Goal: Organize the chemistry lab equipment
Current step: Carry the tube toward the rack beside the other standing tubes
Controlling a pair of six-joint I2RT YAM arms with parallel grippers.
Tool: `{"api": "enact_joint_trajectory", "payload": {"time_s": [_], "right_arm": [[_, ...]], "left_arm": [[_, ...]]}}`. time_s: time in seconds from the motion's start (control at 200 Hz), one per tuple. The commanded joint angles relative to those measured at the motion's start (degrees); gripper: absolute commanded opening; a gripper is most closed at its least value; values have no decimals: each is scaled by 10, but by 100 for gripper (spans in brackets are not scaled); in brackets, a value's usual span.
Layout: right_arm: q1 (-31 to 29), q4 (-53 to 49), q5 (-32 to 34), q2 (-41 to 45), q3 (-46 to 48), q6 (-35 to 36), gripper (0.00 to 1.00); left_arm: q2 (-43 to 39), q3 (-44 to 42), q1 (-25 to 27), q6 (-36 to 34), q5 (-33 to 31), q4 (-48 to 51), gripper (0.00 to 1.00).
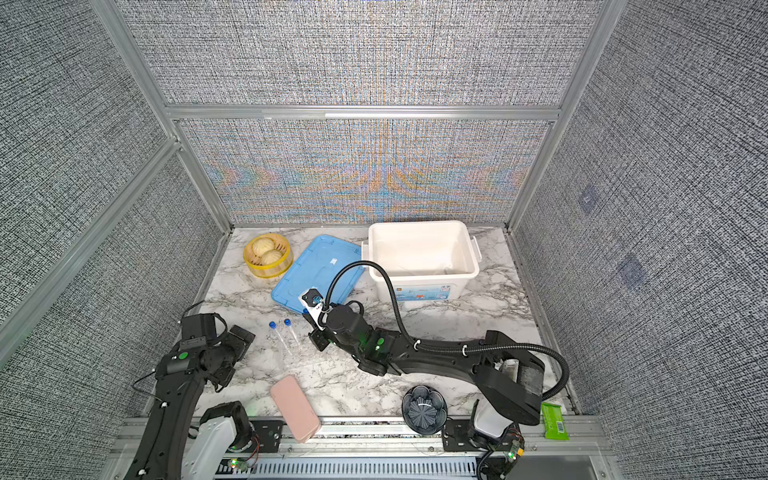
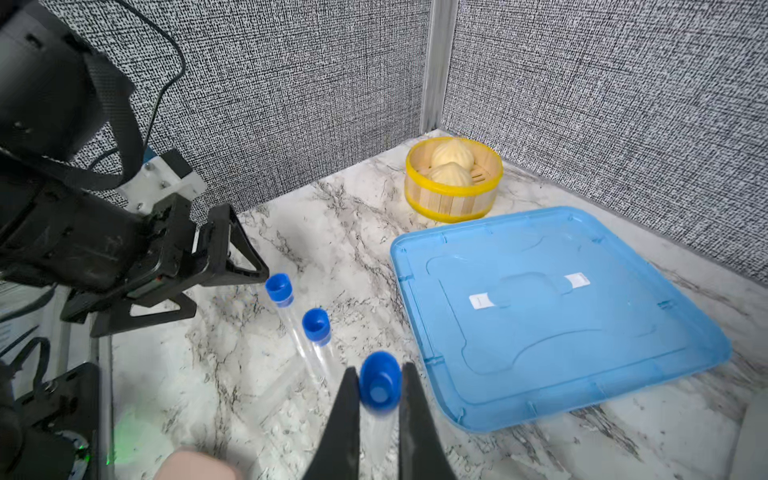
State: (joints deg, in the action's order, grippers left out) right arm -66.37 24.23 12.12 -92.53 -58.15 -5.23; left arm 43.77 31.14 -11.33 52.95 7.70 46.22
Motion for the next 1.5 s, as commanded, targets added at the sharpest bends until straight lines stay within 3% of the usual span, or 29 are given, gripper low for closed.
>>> {"api": "enact_joint_trajectory", "payload": {"time_s": [0.0,0.32,1.065,1.496], "right_arm": [[-1,44,5,-15,-16,4,10],[-1,47,2,-64,-38,0,10],[-1,15,11,-45,-13,4,10],[-2,10,-11,-85,-34,0,10]], "left_arm": [[3,2,0,1,7,-10,99],[10,2,0,-8,2,-13,99],[29,-1,0,-19,7,-31,99],[28,-3,0,-20,10,-34,99]]}}
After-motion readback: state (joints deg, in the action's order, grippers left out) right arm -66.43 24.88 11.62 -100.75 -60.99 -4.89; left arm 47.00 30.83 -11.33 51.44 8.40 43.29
